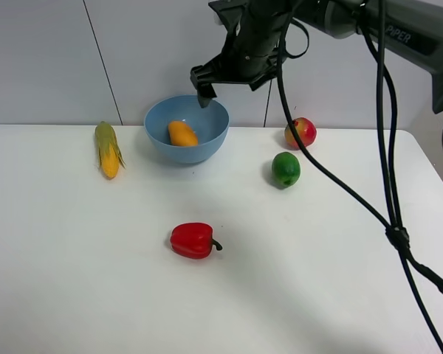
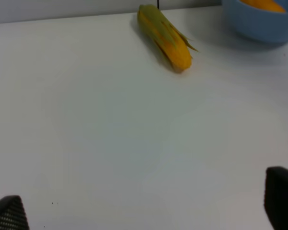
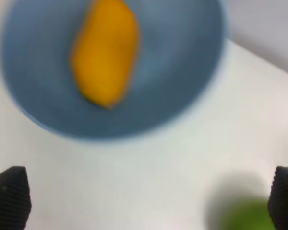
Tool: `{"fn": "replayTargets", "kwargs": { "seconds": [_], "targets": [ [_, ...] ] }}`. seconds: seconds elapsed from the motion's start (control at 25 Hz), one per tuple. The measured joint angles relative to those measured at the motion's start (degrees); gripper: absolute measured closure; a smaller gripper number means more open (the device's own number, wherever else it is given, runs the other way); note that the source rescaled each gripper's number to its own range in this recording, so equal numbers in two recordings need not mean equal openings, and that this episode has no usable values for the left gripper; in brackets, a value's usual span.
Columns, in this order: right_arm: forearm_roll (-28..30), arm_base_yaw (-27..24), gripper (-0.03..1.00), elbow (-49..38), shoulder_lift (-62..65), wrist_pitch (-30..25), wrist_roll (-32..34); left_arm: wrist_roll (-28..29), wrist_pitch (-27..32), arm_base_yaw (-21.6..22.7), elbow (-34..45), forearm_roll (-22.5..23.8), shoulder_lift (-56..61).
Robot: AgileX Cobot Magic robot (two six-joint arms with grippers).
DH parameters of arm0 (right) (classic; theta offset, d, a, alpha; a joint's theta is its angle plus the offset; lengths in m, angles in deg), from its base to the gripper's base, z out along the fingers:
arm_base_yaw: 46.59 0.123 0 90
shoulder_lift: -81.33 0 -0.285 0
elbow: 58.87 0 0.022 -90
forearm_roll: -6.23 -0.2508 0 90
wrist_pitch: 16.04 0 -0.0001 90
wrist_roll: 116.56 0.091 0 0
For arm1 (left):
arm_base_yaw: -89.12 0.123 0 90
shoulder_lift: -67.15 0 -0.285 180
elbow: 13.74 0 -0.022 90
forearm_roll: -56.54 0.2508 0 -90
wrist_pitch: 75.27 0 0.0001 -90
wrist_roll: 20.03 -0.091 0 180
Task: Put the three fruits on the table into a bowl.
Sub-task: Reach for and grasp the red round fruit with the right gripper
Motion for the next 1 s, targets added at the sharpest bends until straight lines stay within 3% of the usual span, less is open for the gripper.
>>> {"fn": "replayTargets", "kwargs": {
  "seconds": [0.16,0.56,0.76,0.96,1.0],
  "targets": [
    [2.03,-1.81,-0.03,0.0,0.75,-6.19,0.55,0.08,0.0,0.0,0.0,0.0,0.0],
    [2.45,-9.83,-0.03,-0.32,1.01,-6.46,4.84,0.01,0.0,0.0,0.0,0.0,0.0],
    [2.26,-11.64,-0.03,-9.57,4.03,-6.33,7.46,0.01,0.0,0.0,0.0,0.0,0.0],
    [1.92,-15.07,-0.03,-20.67,8.05,0.81,8.04,0.01,0.0,0.0,0.0,0.0,0.0],
    [1.11,-16.67,-0.03,-24.89,9.33,6.76,7.98,0.01,0.0,0.0,0.0,0.0,0.0]
  ]
}}
